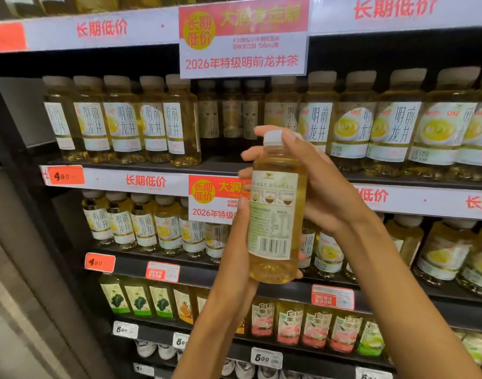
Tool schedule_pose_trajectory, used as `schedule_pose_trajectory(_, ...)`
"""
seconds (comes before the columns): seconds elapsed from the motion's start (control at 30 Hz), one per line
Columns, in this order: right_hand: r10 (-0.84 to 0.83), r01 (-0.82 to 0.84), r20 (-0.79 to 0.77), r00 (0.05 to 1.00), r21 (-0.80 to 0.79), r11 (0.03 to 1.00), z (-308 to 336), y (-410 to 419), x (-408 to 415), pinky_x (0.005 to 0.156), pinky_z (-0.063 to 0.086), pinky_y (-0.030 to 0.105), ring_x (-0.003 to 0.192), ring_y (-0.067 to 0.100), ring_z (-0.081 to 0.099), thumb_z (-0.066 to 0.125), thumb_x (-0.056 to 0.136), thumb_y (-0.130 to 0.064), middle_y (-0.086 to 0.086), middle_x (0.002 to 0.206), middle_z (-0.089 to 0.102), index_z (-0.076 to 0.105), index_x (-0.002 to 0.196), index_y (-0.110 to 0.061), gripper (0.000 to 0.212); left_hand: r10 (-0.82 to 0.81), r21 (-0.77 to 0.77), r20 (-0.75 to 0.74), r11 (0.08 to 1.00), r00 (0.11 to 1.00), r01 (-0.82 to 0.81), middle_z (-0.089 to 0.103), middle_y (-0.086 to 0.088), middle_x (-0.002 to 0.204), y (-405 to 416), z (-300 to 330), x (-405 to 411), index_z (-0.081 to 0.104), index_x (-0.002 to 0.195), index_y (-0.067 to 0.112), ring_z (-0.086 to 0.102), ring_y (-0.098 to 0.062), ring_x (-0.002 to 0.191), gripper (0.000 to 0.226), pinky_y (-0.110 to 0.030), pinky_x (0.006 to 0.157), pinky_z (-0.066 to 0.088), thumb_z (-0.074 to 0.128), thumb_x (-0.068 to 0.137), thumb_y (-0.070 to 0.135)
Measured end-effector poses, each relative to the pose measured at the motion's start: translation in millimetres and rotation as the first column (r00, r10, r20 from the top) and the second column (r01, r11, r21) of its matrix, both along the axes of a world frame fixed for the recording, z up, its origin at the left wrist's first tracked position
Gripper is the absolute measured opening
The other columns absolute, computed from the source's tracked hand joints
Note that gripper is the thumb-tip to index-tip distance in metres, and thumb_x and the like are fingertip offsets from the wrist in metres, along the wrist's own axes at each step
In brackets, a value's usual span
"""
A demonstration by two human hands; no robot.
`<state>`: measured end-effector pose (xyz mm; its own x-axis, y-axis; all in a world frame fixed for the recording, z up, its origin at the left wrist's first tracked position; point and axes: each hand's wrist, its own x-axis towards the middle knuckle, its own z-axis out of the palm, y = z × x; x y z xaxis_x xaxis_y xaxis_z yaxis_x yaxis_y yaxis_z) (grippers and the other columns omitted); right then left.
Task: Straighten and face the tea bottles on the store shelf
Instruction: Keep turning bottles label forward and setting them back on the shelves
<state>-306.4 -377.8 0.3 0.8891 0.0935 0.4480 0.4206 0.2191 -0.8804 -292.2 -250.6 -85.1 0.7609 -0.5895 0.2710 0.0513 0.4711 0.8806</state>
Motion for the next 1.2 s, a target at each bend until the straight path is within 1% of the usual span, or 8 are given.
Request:
schedule_pose_trajectory(0.07,-0.062,0.063,0.026,0.998,-0.009,0.998,4.0,1.8,1.0,0.076,0.056,0.030,0.091,0.024,0.071,0.051,0.094,-0.030,0.005,0.094,0.072,0.057,0.119,-0.012,0.031,0.007,0.015,0.033,1.000,0.999,-0.007,0.071,-0.017,0.097,-2.4,1.0,2.2,0.065,0.119,0.017,0.070,-0.026,0.077,0.068,-0.038,0.068,0.056,0.036,0.085,0.068)
schedule_pose_trajectory(0.17,-0.248,0.250,0.057,0.967,-0.027,0.968,11.5,4.4,4.6,0.076,0.058,0.031,0.093,0.025,0.069,0.059,0.091,-0.031,0.005,0.092,0.072,0.059,0.116,-0.011,0.032,0.266,0.100,0.185,0.953,0.946,-0.287,0.071,0.005,0.109,-2.7,6.7,8.2,0.066,0.109,0.040,0.066,-0.012,0.103,0.050,-0.038,0.094,0.051,0.031,0.087,0.069)
schedule_pose_trajectory(0.3,-0.452,0.453,0.061,0.890,-0.009,0.891,23.7,12.7,16.2,0.081,0.057,0.031,0.086,0.013,0.067,0.062,0.091,-0.032,0.009,0.099,0.071,0.061,0.109,-0.017,0.023,0.389,0.103,0.476,0.866,0.789,-0.489,0.066,0.013,0.105,-8.1,20.0,14.7,0.052,0.127,0.028,0.062,0.002,0.097,0.055,-0.017,0.079,0.052,0.046,0.085,0.062)
schedule_pose_trajectory(0.4,-0.417,0.417,0.000,0.909,0.012,0.909,33.9,13.2,24.7,0.079,0.058,0.029,0.086,0.012,0.067,0.058,0.094,-0.034,0.007,0.099,0.070,0.061,0.112,-0.015,0.027,0.412,0.090,0.581,0.825,0.702,-0.558,0.061,0.016,0.106,-11.8,29.0,25.4,0.047,0.131,0.024,0.060,0.007,0.096,0.056,-0.011,0.074,0.050,0.066,0.083,0.047)
schedule_pose_trajectory(0.57,-0.168,0.169,-0.014,0.986,0.099,0.981,38.0,0.1,31.1,0.094,0.047,0.034,0.095,0.015,0.062,0.048,0.098,-0.011,0.005,0.101,0.065,0.054,0.124,-0.004,0.028,0.272,0.158,0.429,0.916,0.861,-0.368,0.071,-0.002,0.106,5.9,48.0,56.5,0.061,0.119,0.023,0.068,-0.014,0.098,0.048,-0.029,0.079,0.057,0.057,0.082,0.054)
schedule_pose_trajectory(0.7,-0.143,0.138,0.015,0.990,0.195,0.971,36.8,2.4,40.2,0.099,0.046,0.042,0.104,0.023,0.061,0.050,0.096,-0.007,0.011,0.111,0.063,0.045,0.135,-0.002,0.040,0.124,0.130,0.325,0.976,0.938,-0.174,0.071,-0.008,0.110,13.4,59.0,69.6,0.059,0.125,0.016,0.068,-0.017,0.096,0.053,-0.024,0.073,0.054,0.053,0.086,0.051)
schedule_pose_trajectory(0.93,-0.377,0.332,0.185,0.908,0.234,0.914,41.5,19.2,58.3,0.092,0.054,0.038,0.099,0.013,0.066,0.065,0.087,-0.001,0.000,0.101,0.067,0.058,0.112,-0.012,0.028,0.369,0.103,0.580,0.852,0.727,-0.514,0.065,0.011,0.111,2.1,68.8,86.9,0.044,0.136,0.017,0.064,0.004,0.099,0.039,-0.013,0.076,0.051,0.046,0.099,0.029)
schedule_pose_trajectory(1.2,-0.590,0.610,0.264,0.763,0.006,0.792,40.8,21.1,78.2,0.077,0.056,0.021,0.096,0.013,0.067,0.076,0.080,-0.016,0.003,0.102,0.067,0.055,0.105,-0.015,0.033,0.338,0.234,0.679,0.742,0.652,-0.629,0.060,-0.008,0.123,-4.3,78.6,109.8,0.049,0.130,0.013,0.061,-0.018,0.110,0.054,-0.038,0.095,0.051,0.073,0.082,0.026)
